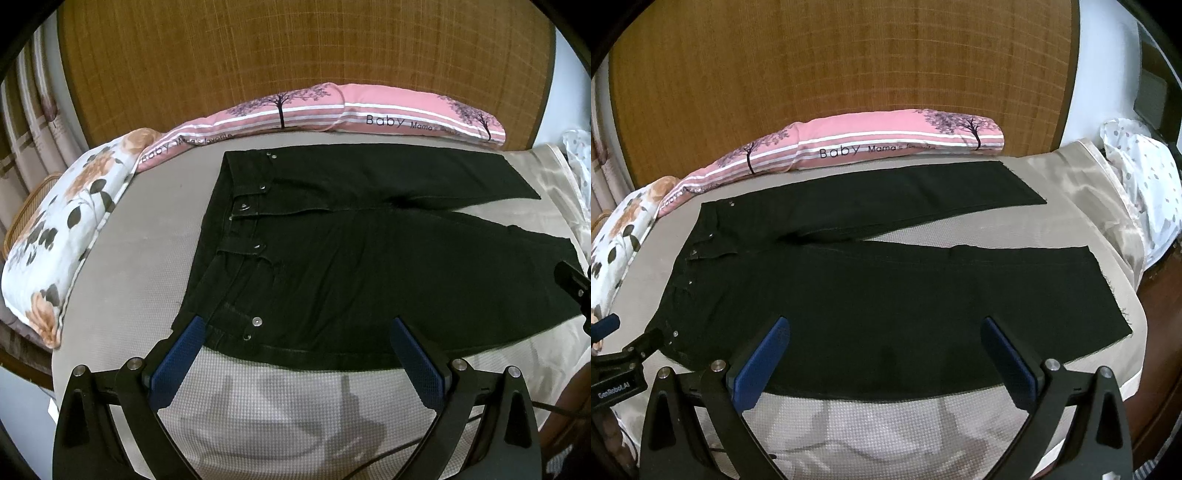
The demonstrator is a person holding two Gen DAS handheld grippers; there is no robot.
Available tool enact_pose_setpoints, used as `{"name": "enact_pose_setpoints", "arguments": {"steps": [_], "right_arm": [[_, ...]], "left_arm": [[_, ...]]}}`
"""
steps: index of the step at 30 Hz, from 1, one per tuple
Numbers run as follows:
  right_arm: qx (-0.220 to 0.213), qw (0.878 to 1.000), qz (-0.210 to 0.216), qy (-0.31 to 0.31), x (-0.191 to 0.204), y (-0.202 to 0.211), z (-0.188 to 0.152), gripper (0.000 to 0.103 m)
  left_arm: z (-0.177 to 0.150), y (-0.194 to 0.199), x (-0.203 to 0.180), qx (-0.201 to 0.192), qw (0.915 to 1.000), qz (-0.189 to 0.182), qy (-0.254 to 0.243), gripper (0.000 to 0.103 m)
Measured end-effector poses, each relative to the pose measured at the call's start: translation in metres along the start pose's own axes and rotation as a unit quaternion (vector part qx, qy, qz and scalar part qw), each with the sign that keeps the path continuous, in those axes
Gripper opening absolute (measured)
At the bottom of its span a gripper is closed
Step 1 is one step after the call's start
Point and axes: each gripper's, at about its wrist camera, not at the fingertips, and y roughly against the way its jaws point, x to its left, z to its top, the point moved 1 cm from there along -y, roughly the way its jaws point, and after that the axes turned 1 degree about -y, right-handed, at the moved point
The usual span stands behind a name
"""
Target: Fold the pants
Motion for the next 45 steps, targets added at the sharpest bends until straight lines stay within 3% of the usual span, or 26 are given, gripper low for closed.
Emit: {"name": "enact_pose_setpoints", "arguments": {"steps": [8, 17, 23, 37, 45], "right_arm": [[-0.027, 1.0, 0.006, -0.007, 0.001, 0.0, -0.002, 0.103], [-0.039, 0.999, -0.014, 0.007, 0.001, 0.001, -0.001, 0.102], [-0.011, 1.0, -0.005, 0.004, 0.0, -0.001, 0.0, 0.102], [-0.005, 1.0, -0.012, 0.016, 0.001, -0.002, 0.0, 0.102], [0.008, 0.999, 0.032, -0.012, -0.003, -0.018, 0.003, 0.102]], "left_arm": [[-0.001, -0.002, -0.001, 0.001, 1.0, 0.003, -0.002, 0.099], [0.0, -0.003, -0.001, 0.003, 1.0, 0.003, -0.001, 0.099], [0.0, -0.003, 0.0, 0.003, 1.0, 0.004, -0.001, 0.099], [0.001, -0.005, 0.002, 0.003, 1.0, -0.004, 0.002, 0.099], [0.019, -0.021, 0.022, -0.003, 0.9987, -0.037, 0.036, 0.093]]}}
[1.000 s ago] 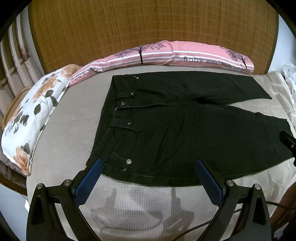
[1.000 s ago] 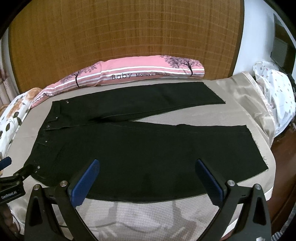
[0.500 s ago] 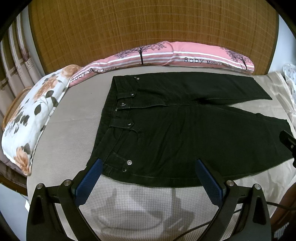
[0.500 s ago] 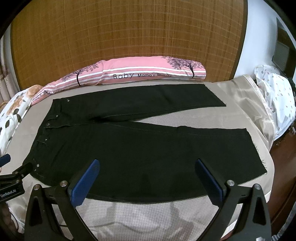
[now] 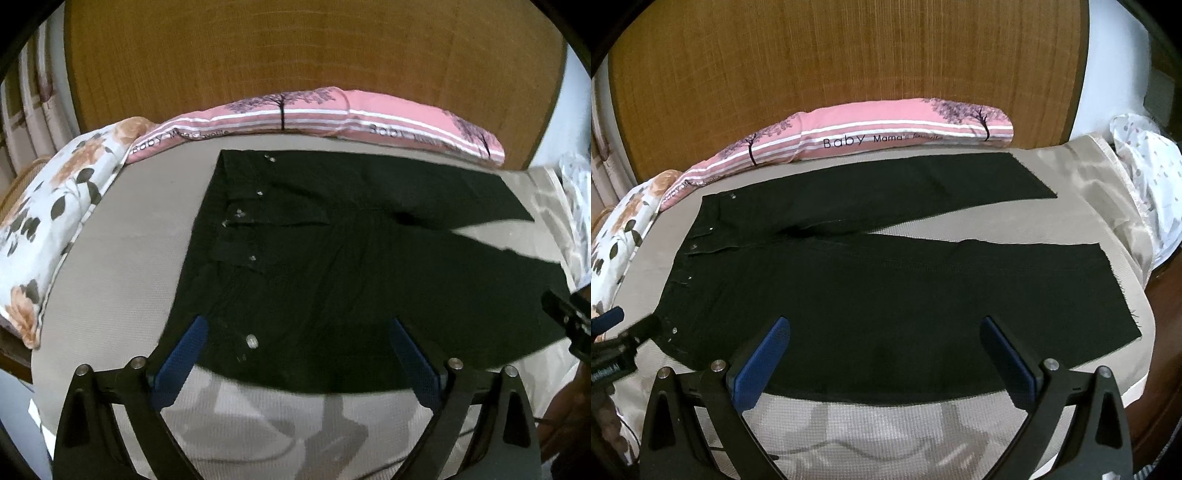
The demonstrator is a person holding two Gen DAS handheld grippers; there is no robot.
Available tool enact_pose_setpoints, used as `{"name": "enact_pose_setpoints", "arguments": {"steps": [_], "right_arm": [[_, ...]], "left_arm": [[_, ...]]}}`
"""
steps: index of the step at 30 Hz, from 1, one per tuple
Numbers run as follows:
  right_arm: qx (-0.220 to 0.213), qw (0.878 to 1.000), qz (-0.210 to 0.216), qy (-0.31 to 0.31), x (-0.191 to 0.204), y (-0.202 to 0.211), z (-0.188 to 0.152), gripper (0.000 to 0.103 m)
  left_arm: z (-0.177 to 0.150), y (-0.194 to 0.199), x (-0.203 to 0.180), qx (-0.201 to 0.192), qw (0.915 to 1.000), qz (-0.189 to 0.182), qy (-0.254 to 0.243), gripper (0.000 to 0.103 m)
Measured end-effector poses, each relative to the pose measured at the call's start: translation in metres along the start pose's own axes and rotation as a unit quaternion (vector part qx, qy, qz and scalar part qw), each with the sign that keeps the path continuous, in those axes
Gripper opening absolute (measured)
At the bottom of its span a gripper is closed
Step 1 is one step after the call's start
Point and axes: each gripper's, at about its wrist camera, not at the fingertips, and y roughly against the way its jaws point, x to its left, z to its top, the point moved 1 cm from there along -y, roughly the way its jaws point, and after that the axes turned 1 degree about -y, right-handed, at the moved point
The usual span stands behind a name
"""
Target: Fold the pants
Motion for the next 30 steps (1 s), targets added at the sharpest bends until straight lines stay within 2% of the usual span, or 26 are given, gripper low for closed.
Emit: {"name": "enact_pose_setpoints", "arguments": {"steps": [3, 6, 8, 12, 15, 17, 19, 22, 24, 27, 30], "right_arm": [[0.007, 1.0, 0.014, -0.016, -0.003, -0.012, 0.006, 0.102], [0.02, 0.999, 0.011, -0.03, -0.01, -0.027, 0.016, 0.102], [0.023, 0.999, 0.021, -0.035, -0.014, -0.034, 0.026, 0.098], [0.016, 0.994, 0.089, -0.064, -0.019, -0.05, 0.061, 0.098], [0.014, 0.989, 0.126, -0.081, -0.014, -0.065, 0.086, 0.098], [0.02, 0.987, 0.134, -0.086, -0.01, -0.076, 0.098, 0.098], [0.019, 0.986, 0.138, -0.092, -0.003, -0.089, 0.107, 0.098], [0.037, 0.985, 0.145, -0.089, 0.008, -0.109, 0.113, 0.098], [0.059, 0.983, 0.144, -0.094, 0.011, -0.127, 0.113, 0.098], [0.083, 0.98, 0.141, -0.111, 0.011, -0.15, 0.114, 0.097], [0.105, 0.976, 0.137, -0.13, 0.009, -0.173, 0.113, 0.097]], "left_arm": [[0.019, -0.015, 0.017, 0.008, 0.9998, -0.004, 0.019, 0.08], [0.047, -0.035, 0.043, 0.02, 0.9983, -0.023, 0.05, 0.073], [0.064, -0.047, 0.057, 0.023, 0.9972, -0.035, 0.062, 0.072], [0.106, -0.077, 0.087, 0.024, 0.9938, -0.069, 0.084, 0.072], [0.134, -0.104, 0.111, 0.031, 0.9874, -0.109, 0.11, 0.072], [0.15, -0.124, 0.124, 0.035, 0.9822, -0.131, 0.13, 0.069], [0.164, -0.146, 0.136, 0.047, 0.9754, -0.154, 0.151, 0.055], [0.18, -0.178, 0.151, 0.072, 0.9612, -0.192, 0.185, 0.046], [0.188, -0.197, 0.158, 0.082, 0.9551, -0.204, 0.198, 0.046], [0.195, -0.218, 0.166, 0.092, 0.9513, -0.21, 0.206, 0.044], [0.199, -0.239, 0.176, 0.11, 0.9425, -0.223, 0.224, 0.043]]}}
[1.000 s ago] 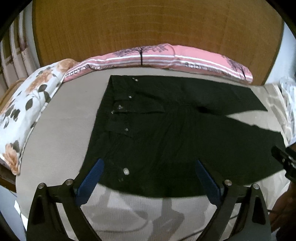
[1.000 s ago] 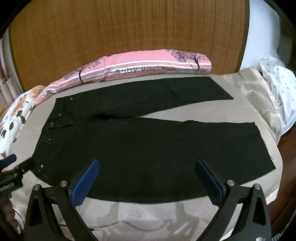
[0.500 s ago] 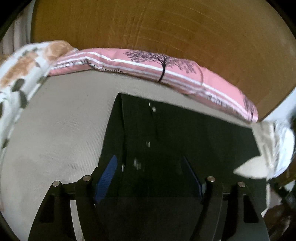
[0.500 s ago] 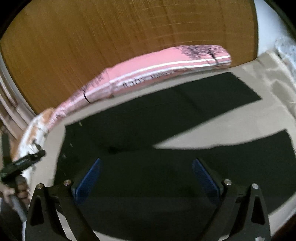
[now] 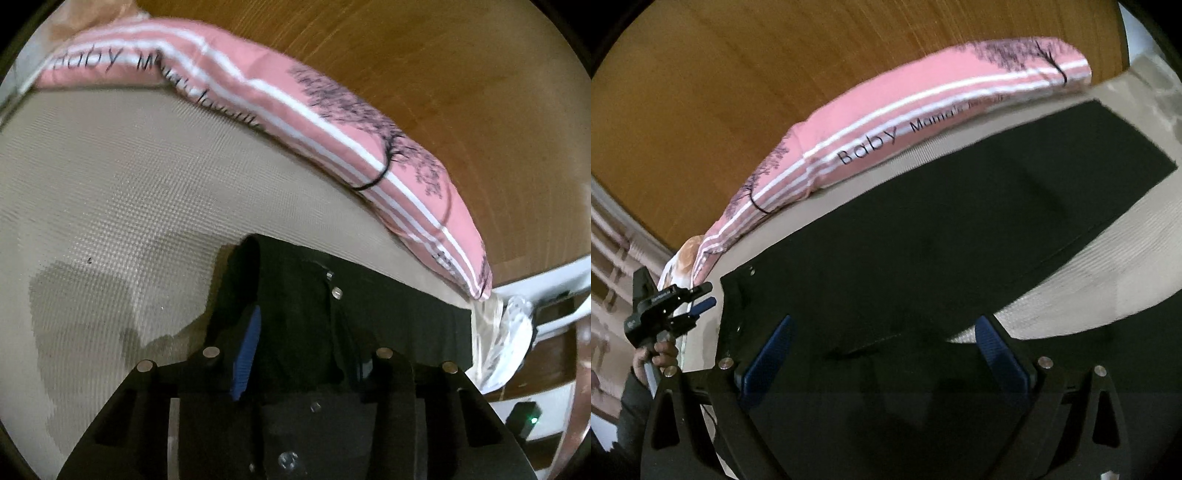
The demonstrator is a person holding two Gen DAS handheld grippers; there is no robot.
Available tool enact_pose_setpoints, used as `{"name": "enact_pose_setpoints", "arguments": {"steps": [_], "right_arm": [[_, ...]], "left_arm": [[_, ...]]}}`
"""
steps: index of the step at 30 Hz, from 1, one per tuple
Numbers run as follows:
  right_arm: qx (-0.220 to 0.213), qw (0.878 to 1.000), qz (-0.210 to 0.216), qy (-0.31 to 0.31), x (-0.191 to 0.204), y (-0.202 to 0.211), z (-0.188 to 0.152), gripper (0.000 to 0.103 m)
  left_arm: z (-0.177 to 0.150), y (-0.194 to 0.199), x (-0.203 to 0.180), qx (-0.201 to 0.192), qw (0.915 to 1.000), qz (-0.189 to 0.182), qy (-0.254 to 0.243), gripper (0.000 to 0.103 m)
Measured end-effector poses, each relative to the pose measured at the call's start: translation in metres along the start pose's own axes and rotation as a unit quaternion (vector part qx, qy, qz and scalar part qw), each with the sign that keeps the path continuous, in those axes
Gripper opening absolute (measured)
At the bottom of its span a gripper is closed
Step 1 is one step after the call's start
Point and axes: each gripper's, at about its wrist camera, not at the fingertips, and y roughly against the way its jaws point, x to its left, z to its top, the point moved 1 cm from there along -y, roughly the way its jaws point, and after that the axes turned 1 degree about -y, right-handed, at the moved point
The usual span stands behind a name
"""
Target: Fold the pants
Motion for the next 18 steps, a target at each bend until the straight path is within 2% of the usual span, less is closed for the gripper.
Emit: {"name": "enact_pose_setpoints", "arguments": {"steps": [3, 4, 6, 8, 13, 18], "right_arm": [[0.002, 1.0, -0.005, 0.002, 0.002, -0.014, 0.006, 0.097], [0.003, 1.0, -0.007, 0.004, 0.003, -0.018, 0.009, 0.097], [0.004, 1.0, -0.008, 0.006, 0.006, -0.026, 0.013, 0.097], [0.005, 1.0, -0.008, 0.01, 0.009, -0.032, 0.015, 0.097], [0.01, 1.0, -0.002, 0.021, 0.015, -0.045, 0.018, 0.097], [0.018, 0.998, 0.001, 0.055, 0.024, -0.058, 0.03, 0.097]], "left_arm": [[0.007, -0.009, 0.011, 0.004, 1.0, 0.001, 0.008, 0.042], [0.008, -0.011, 0.012, 0.005, 1.0, -0.004, 0.006, 0.037], [0.01, -0.017, 0.012, 0.013, 0.9998, -0.014, 0.001, 0.034], [0.013, -0.022, 0.012, 0.018, 0.9998, -0.01, -0.003, 0.034], [0.021, -0.031, 0.003, 0.018, 0.9993, -0.027, -0.02, 0.034], [0.027, -0.04, 0.002, 0.018, 0.9991, -0.036, -0.016, 0.034]]}}
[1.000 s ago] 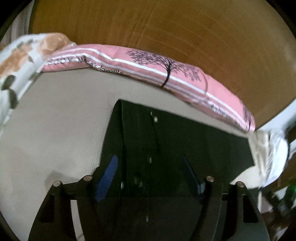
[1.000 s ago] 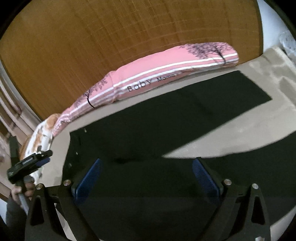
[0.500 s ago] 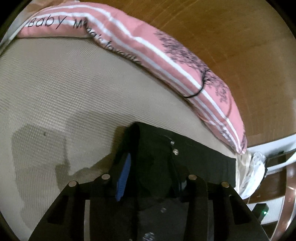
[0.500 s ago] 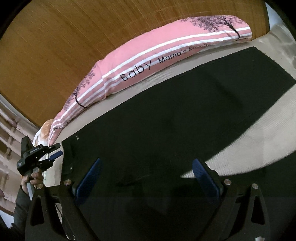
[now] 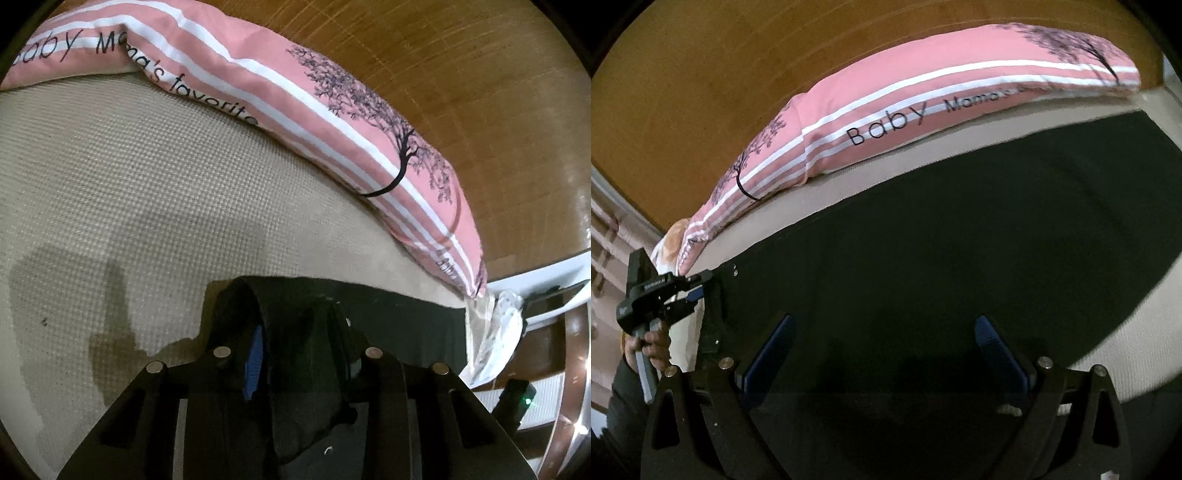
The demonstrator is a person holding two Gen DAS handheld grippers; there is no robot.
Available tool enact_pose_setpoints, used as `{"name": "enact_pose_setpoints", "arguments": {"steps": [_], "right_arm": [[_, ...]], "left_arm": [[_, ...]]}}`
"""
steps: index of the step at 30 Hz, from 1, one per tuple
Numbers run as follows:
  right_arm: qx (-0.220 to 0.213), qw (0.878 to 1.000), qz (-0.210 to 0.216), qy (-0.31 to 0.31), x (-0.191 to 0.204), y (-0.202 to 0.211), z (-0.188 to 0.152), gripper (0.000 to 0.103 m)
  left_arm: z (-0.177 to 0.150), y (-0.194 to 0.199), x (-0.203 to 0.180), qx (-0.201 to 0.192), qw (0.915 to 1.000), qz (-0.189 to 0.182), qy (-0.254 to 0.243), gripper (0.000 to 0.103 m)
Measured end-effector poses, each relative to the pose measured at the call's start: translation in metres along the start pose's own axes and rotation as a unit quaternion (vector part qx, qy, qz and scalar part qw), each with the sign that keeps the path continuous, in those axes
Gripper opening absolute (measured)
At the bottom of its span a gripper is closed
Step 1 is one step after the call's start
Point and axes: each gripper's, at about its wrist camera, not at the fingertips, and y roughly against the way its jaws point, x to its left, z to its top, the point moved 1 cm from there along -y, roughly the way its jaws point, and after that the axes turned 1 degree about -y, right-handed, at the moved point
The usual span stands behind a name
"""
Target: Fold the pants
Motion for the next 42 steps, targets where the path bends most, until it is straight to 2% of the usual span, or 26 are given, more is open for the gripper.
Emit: {"name": "enact_pose_setpoints", "arguments": {"steps": [5, 6, 8, 11, 14, 17, 19, 23, 28, 32, 35, 36, 38, 40, 42], "right_arm": [[0.014, 0.998, 0.037, 0.042, 0.005, -0.012, 0.024, 0.097], [0.015, 0.998, 0.04, 0.055, 0.006, -0.015, 0.03, 0.097], [0.015, 0.996, 0.036, 0.081, 0.007, -0.022, 0.043, 0.097], [0.019, 0.994, 0.033, 0.107, 0.004, -0.029, 0.059, 0.097], [0.024, 0.991, 0.044, 0.123, 0.0, -0.036, 0.071, 0.097], [0.037, 0.985, 0.049, 0.158, -0.003, -0.046, 0.087, 0.097], [0.039, 0.982, 0.044, 0.178, -0.005, -0.052, 0.099, 0.097], [0.045, 0.977, 0.045, 0.205, -0.006, -0.062, 0.122, 0.097], [0.072, 0.967, 0.07, 0.233, -0.006, -0.077, 0.142, 0.097], [0.13, 0.948, 0.088, 0.277, -0.004, -0.091, 0.152, 0.097], [0.163, 0.926, 0.095, 0.326, 0.0, -0.095, 0.159, 0.097], [0.183, 0.914, 0.107, 0.345, 0.003, -0.096, 0.163, 0.097], [0.197, 0.902, 0.107, 0.369, 0.009, -0.097, 0.169, 0.096], [0.222, 0.888, 0.122, 0.385, 0.015, -0.102, 0.175, 0.096], [0.24, 0.879, 0.13, 0.392, 0.015, -0.104, 0.178, 0.091]], "left_arm": [[-0.009, 0.005, -0.003, -0.038, 0.999, -0.022, 0.004, 0.033], [-0.013, 0.01, -0.006, -0.054, 0.9979, -0.035, 0.002, 0.026], [-0.019, 0.015, -0.017, -0.071, 0.9957, -0.058, -0.014, 0.023], [-0.016, 0.01, -0.025, -0.071, 0.996, -0.045, -0.032, 0.023], [-0.01, -0.001, -0.021, -0.059, 0.9979, -0.016, -0.024, 0.023], [-0.012, -0.009, -0.013, -0.041, 0.9988, -0.025, -0.006, 0.021], [-0.018, -0.012, -0.019, -0.042, 0.9987, -0.02, -0.02, 0.008], [-0.023, -0.009, -0.03, -0.054, 0.9966, -0.009, -0.062, 0.008], [-0.024, 0.006, -0.034, -0.06, 0.9959, -0.02, -0.065, 0.007], [-0.035, 0.03, -0.046, -0.084, 0.9924, -0.053, -0.073, 0.007], [-0.049, 0.05, -0.057, -0.107, 0.9864, -0.091, -0.084, 0.007], [-0.054, 0.058, -0.06, -0.114, 0.984, -0.106, -0.086, 0.007], [-0.062, 0.072, -0.063, -0.127, 0.9796, -0.128, -0.089, 0.007], [-0.067, 0.083, -0.066, -0.135, 0.9772, -0.134, -0.095, 0.007], [-0.07, 0.089, -0.067, -0.138, 0.9764, -0.132, -0.101, 0.007]]}}
